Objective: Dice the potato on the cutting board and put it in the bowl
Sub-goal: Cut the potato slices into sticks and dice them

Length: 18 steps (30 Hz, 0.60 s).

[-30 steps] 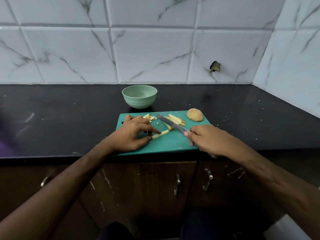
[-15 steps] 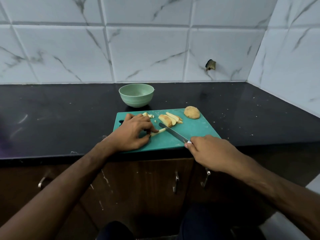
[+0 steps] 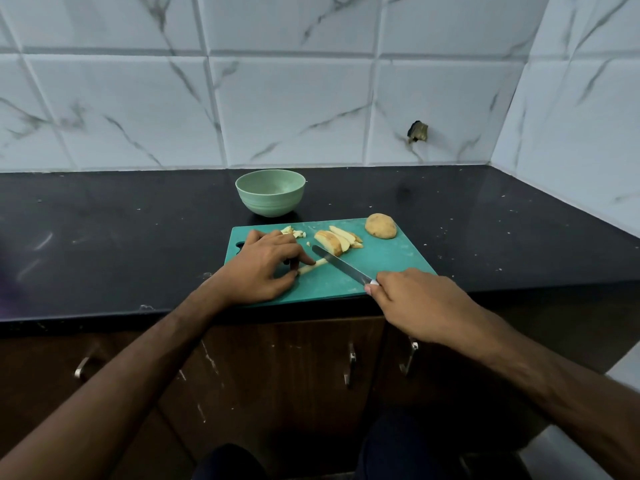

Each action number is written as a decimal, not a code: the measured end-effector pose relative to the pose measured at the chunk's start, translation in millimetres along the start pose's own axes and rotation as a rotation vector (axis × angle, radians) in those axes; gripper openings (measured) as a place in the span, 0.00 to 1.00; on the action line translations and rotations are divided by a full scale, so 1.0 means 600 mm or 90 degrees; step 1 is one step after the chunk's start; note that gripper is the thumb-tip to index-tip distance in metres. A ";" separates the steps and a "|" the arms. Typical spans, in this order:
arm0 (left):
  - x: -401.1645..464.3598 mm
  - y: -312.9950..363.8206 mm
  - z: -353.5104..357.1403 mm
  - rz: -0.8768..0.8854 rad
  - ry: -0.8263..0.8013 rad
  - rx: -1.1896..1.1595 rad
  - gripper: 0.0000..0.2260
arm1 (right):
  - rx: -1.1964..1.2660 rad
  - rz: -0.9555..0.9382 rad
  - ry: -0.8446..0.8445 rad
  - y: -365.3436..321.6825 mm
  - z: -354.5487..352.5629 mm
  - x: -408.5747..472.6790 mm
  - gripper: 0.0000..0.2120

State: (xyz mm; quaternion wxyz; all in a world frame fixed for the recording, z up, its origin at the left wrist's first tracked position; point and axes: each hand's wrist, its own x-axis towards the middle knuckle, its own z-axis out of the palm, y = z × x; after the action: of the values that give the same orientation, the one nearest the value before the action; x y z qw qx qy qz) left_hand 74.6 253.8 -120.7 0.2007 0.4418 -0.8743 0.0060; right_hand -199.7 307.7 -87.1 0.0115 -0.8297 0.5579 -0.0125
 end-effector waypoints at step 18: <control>-0.001 -0.003 0.003 0.007 0.017 0.003 0.13 | -0.004 -0.005 0.008 -0.009 -0.010 -0.007 0.16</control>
State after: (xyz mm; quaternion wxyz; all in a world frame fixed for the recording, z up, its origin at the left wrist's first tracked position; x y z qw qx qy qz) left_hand 75.7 252.8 -123.0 0.2115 0.4372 -0.8740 0.0154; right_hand -196.4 313.5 -80.8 0.0054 -0.8316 0.5551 -0.0161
